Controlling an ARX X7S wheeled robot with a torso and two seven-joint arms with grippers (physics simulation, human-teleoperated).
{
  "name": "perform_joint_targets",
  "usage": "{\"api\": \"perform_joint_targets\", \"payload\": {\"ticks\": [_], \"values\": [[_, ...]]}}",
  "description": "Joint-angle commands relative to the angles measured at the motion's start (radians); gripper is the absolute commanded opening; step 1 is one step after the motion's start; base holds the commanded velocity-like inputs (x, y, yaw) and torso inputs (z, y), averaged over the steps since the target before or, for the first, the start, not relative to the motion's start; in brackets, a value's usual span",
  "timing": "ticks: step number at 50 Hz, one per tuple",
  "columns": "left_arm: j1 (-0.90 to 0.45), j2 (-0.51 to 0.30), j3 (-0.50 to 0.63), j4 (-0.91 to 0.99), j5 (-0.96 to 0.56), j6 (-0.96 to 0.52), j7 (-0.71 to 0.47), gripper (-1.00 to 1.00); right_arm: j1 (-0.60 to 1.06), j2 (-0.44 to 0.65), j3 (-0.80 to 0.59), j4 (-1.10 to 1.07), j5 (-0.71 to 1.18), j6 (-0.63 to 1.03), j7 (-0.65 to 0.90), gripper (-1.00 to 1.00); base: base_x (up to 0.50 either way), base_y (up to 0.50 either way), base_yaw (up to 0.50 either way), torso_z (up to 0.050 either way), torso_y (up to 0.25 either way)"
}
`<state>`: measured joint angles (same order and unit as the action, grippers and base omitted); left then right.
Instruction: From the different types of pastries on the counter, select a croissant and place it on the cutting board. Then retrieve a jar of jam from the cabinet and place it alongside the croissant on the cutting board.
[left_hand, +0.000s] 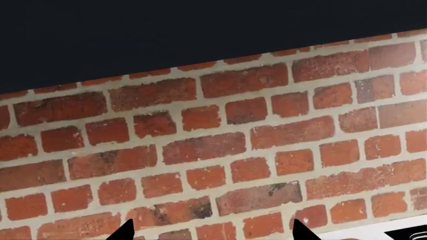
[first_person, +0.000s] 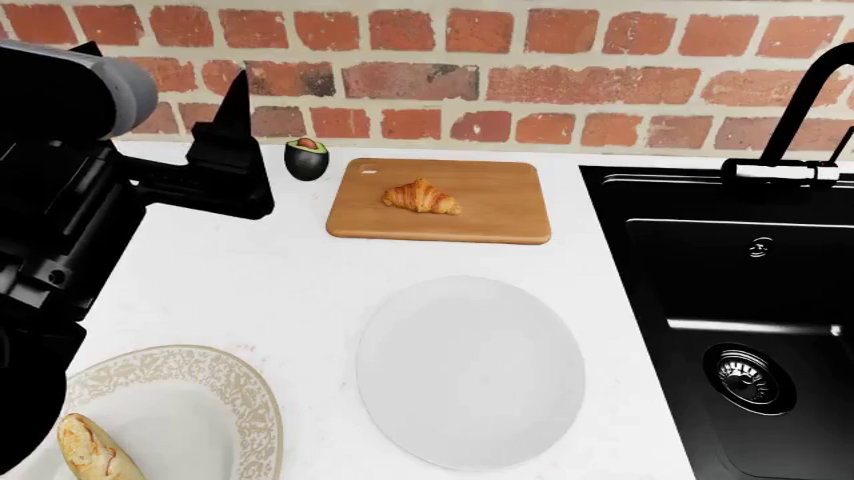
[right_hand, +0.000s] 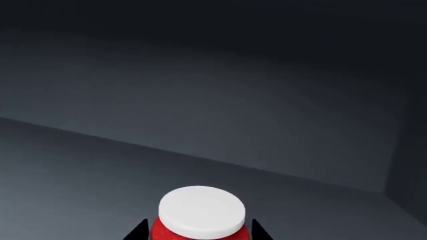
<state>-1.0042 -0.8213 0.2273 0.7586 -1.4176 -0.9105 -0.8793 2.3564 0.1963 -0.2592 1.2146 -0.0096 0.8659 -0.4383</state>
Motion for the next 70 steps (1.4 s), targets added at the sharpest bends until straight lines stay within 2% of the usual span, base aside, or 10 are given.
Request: {"api": "perform_joint_targets", "payload": {"ticks": [1, 4, 7, 21, 28, 47, 62, 70], "values": [[-0.001, 0.000, 0.002, 0.000, -0.001, 0.003, -0.002, 1.00, 0.000, -0.005, 0.012, 0.094, -0.095, -0.053, -0.058, -1.00, 0.00, 0.00, 0.00, 0.000, 0.000], [-0.006, 0.001, 0.005, -0.001, -0.004, 0.001, -0.005, 1.00, 0.000, -0.009, 0.154, 0.052, -0.211, -0.087, -0.076, -1.00, 0.00, 0.00, 0.00, 0.000, 0.000], [-0.011, 0.003, 0.007, -0.002, -0.006, 0.000, -0.008, 1.00, 0.000, -0.008, 0.203, -0.003, -0.228, -0.097, -0.089, -1.00, 0.00, 0.00, 0.00, 0.000, 0.000], [-0.020, 0.004, 0.012, 0.002, -0.016, -0.001, -0.018, 1.00, 0.000, 0.003, 0.241, -0.224, -0.167, -0.122, -0.095, -1.00, 0.00, 0.00, 0.00, 0.000, 0.000], [-0.021, 0.001, 0.010, 0.002, -0.020, 0.002, -0.020, 1.00, 0.000, -0.001, 0.245, -0.306, -0.146, -0.101, -0.168, -1.00, 0.00, 0.00, 0.00, 0.000, 0.000], [-0.027, -0.023, -0.011, -0.003, -0.040, 0.012, -0.028, 1.00, 0.000, 0.060, 0.266, -0.476, 0.087, -0.016, -0.318, -1.00, 0.00, 0.00, 0.00, 0.000, 0.001], [-0.035, -0.026, -0.007, -0.005, -0.044, 0.010, -0.032, 1.00, 0.000, 0.132, 0.286, -0.484, 0.383, 0.048, -0.248, -1.00, 0.00, 0.00, 0.00, 0.000, 0.000], [-0.032, -0.024, -0.004, -0.005, -0.039, 0.013, -0.031, 1.00, 0.000, 0.138, 0.286, -0.479, 0.384, 0.085, -0.308, -1.00, 0.00, 0.00, 0.00, 0.000, 0.000]]}}
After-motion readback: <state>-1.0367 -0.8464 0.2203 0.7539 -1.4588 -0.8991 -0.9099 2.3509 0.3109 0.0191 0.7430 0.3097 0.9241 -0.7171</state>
